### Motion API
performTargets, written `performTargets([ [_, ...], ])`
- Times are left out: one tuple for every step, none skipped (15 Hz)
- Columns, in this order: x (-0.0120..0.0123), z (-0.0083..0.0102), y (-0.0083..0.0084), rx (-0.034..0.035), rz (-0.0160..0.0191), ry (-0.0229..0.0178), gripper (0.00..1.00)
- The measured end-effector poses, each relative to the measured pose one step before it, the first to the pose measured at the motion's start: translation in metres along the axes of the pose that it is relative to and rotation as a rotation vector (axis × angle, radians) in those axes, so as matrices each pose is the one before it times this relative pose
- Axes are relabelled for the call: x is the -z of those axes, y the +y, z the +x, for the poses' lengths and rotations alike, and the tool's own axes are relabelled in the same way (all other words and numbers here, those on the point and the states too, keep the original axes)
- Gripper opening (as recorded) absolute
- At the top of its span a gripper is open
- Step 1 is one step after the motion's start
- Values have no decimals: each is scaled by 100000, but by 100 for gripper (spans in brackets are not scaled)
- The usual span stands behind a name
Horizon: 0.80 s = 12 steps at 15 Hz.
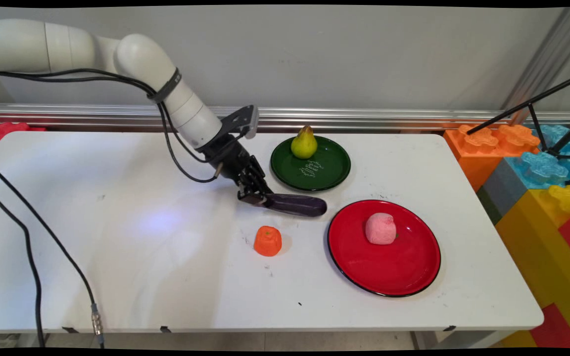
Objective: Place the picked object on the table
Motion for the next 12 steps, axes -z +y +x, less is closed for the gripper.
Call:
performTargets([
  [-116,-344,1,-851,432,-716,0],
  [-99,-195,-19,-568,320,-443,0],
  [-97,-191,-13,-487,335,-393,0],
  [-113,-198,-11,-482,373,-361,0],
  [-126,-190,-25,-488,440,-304,0],
  [-108,-151,-29,-413,458,-170,0],
  [-85,-108,-30,-337,354,-106,0],
  [-69,-104,-16,-316,324,-76,0],
  [-69,-141,8,-342,347,-91,0],
  [-77,-76,5,-305,177,-78,0],
  [-65,-96,15,-290,249,-27,0],
  [-56,-80,12,-297,243,-14,0],
])
